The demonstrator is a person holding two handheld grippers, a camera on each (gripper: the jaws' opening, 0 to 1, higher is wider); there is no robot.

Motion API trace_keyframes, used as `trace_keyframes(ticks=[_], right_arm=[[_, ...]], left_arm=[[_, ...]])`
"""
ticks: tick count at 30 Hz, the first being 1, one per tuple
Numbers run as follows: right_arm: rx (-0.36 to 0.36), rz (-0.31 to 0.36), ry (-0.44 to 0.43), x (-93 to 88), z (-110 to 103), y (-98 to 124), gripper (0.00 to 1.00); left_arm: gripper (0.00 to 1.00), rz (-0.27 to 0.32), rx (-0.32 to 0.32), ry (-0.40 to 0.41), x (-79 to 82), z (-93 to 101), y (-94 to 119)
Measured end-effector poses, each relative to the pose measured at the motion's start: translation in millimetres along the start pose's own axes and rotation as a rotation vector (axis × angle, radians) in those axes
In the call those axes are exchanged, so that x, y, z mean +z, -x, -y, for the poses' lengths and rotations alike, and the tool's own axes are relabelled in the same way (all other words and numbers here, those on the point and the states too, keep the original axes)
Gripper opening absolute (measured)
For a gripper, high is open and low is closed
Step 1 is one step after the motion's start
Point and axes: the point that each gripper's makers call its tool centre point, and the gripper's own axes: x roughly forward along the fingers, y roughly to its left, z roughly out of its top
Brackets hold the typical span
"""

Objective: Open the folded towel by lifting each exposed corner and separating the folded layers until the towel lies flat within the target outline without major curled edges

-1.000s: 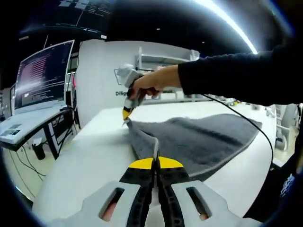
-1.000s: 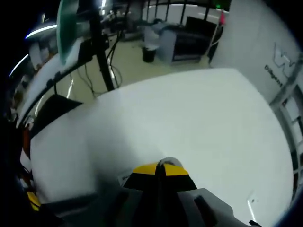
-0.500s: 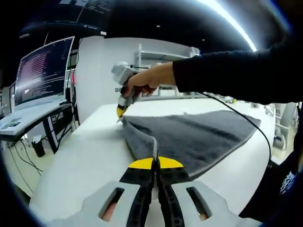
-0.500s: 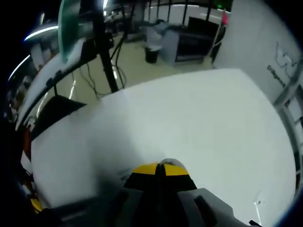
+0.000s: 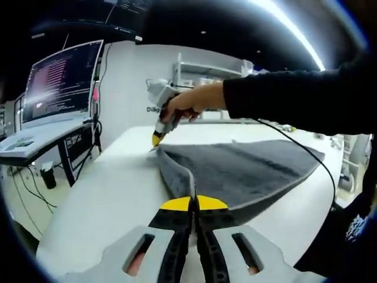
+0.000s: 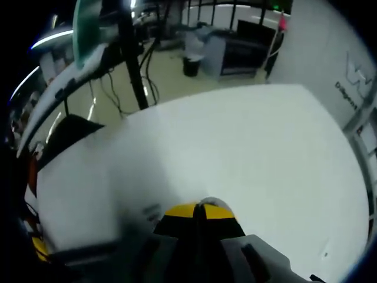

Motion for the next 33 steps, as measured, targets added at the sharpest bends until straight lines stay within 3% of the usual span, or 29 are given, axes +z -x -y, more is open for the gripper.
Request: trace_keyframes(ticks=[14, 16, 20, 24, 30, 31, 33], right_arm=[[0.004, 0.000, 0.021, -15.4, -29.9, -10.1, 0.00], [0.020, -0.007, 0.032, -18.1, -34.5, -11.7, 0.00], [0.038, 0.022, 0.055, -7.9, -33.2, -9.4, 0.00], [0.059, 0.032, 0.052, -6.4, -35.4, -7.2, 0.02], [0.110, 0.078, 0.027, 1.1, -40.4, -6.0, 0.18], [0.184, 0.105, 0.000, 4.2, -51.4, -6.0, 0.28], [0.299, 0.086, -0.046, -1.3, -68.7, -4.3, 0.53]], left_arm=[[0.01, -0.040, -0.016, 0.015, -19.2, 4.7, -0.9], [0.01, -0.071, -0.031, -0.006, -26.1, 6.7, -2.4], [0.02, -0.037, 0.042, -0.097, -24.6, -6.1, -3.6], [0.06, -0.066, 0.098, -0.151, -31.3, -12.8, -5.7], [0.18, -0.042, 0.148, -0.168, -27.0, -20.5, -3.3], [0.21, -0.042, 0.157, -0.178, -26.6, -22.2, -2.8], [0.30, -0.055, 0.173, -0.195, -28.7, -25.3, -2.8]])
